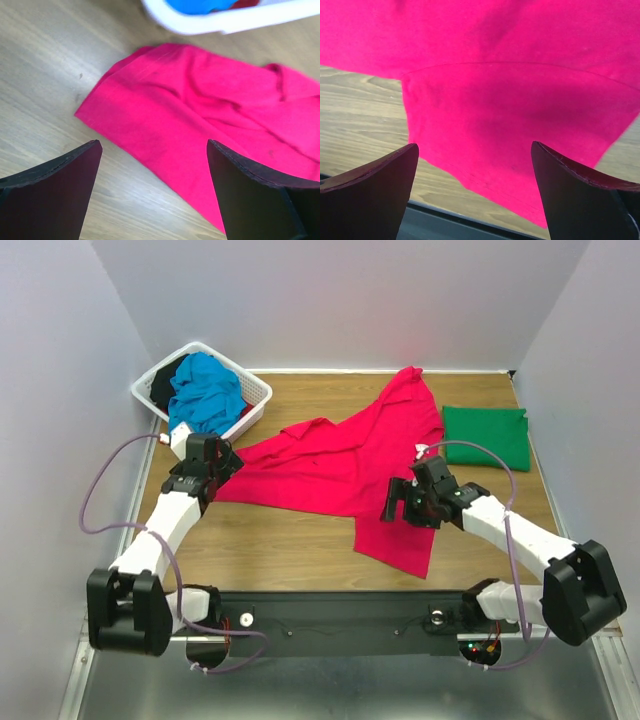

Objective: Fold and stack the t-shirts
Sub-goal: Flatten the tshirt out

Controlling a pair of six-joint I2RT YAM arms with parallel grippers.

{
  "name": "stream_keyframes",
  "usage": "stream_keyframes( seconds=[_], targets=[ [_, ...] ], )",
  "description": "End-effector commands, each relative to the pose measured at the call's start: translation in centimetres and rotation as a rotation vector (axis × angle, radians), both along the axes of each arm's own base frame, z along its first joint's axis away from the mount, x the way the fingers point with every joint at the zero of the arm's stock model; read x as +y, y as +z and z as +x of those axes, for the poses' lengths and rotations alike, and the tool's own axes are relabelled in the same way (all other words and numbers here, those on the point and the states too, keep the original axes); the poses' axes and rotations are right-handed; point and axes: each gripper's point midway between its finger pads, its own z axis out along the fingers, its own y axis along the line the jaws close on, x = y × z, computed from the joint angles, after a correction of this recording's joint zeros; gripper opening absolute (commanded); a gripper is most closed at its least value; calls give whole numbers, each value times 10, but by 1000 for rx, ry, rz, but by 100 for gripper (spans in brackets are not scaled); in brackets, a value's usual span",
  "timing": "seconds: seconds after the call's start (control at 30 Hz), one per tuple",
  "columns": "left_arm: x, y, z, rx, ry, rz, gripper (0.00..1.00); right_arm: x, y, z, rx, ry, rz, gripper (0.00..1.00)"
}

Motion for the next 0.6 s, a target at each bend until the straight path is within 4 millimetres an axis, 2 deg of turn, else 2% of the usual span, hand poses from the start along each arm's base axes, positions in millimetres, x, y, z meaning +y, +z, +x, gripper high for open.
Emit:
stream_keyframes(
  seconds=[0.0, 0.17, 0.33, 0.43, 0.47, 0.57],
  targets=[
    [-5, 14, -13, -57, -15, -41, 98, 1, -11, 13, -5, -68, 3, 100],
    [3, -15, -38, 24, 38, -36, 98, -18, -33, 19, 21, -171, -102, 100],
    [-4, -30, -43, 48, 26, -78, 98, -39, -59, 16, 93, -272, -162, 100],
    [-4, -39, -47, 61, 31, -84, 98, -62, -62, 15, 93, -354, -180, 100],
    [-3, -42, -49, 70, 38, -82, 98, -75, -61, 19, 92, -402, -175, 100],
    [-3, -52, -56, 98, 47, -89, 98, -101, -52, 27, 67, -463, -163, 100]
  ],
)
